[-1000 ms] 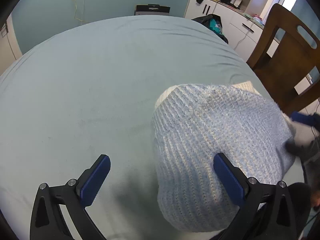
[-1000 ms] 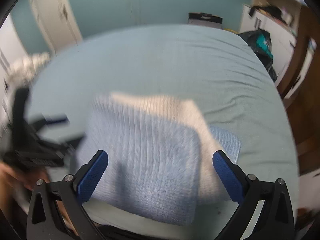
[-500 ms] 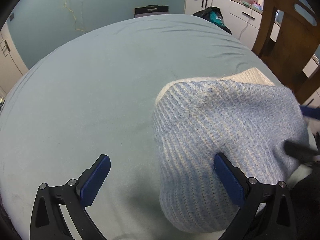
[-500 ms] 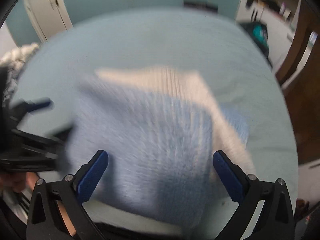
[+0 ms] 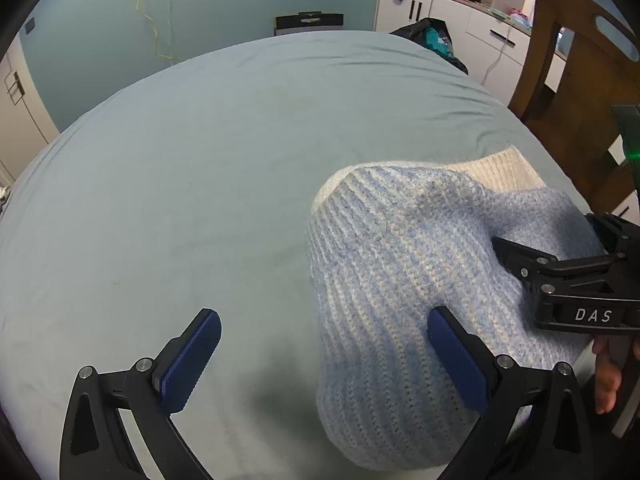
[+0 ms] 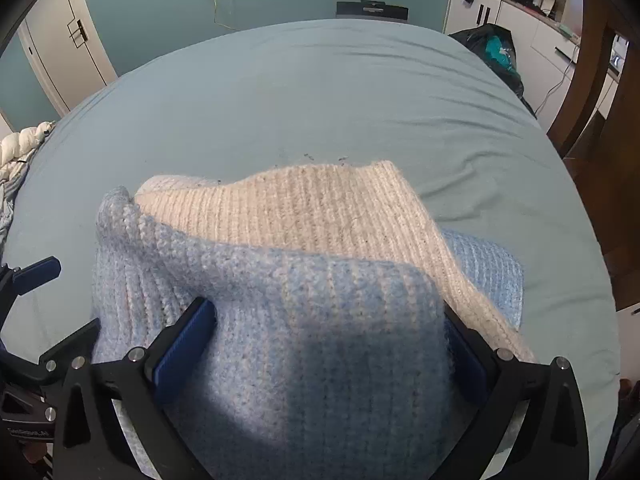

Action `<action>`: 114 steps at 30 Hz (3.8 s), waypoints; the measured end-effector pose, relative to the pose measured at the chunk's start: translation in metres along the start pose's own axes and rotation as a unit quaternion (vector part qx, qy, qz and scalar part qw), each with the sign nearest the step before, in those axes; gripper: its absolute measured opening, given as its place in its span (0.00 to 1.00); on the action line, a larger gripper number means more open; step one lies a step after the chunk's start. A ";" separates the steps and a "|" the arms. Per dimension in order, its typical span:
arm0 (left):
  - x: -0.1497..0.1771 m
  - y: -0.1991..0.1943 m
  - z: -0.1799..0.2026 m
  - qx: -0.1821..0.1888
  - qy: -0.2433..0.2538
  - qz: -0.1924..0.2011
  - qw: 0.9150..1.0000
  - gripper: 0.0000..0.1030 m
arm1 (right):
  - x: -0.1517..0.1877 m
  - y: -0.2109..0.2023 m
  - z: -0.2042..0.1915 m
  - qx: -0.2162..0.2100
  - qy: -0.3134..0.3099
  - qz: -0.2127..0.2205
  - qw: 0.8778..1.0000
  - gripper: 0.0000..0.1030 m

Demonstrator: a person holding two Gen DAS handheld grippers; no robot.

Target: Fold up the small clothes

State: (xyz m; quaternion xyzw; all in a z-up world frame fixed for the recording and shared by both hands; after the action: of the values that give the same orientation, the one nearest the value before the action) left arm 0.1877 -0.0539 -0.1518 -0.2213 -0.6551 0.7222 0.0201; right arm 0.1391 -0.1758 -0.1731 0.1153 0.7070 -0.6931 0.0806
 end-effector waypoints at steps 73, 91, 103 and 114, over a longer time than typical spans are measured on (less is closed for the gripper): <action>0.001 0.011 -0.043 0.302 -0.146 -0.111 0.936 0.35 | 0.029 -0.056 -0.054 -0.365 0.103 -0.038 0.924 0.83; 0.027 0.041 -0.072 0.343 -0.198 -0.130 0.909 1.00 | 0.028 -0.025 -0.034 -0.353 0.118 -0.109 0.922 0.99; -0.003 0.050 -0.015 0.438 -0.122 -0.101 0.885 1.00 | 0.060 -0.015 -0.013 -0.393 0.161 -0.150 0.893 0.99; -0.011 0.016 -0.013 0.434 -0.091 -0.064 0.894 0.94 | 0.032 -0.037 -0.059 -0.394 0.144 -0.095 0.903 0.95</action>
State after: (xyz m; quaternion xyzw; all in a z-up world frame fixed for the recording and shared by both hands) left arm 0.2062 -0.0470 -0.1647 -0.0812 -0.2885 0.9487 0.1009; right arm 0.1009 -0.1158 -0.1452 0.1049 0.9338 -0.3385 -0.0497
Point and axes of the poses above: each gripper's, at about its wrist camera, not at the fingertips, and y roughly the way its jaws point, z to its right, x to its underside, the point moved 8 cm from there along y, roughly the way its jaws point, and after that the axes turned 11 degrees about -z, right-handed, at the moved point
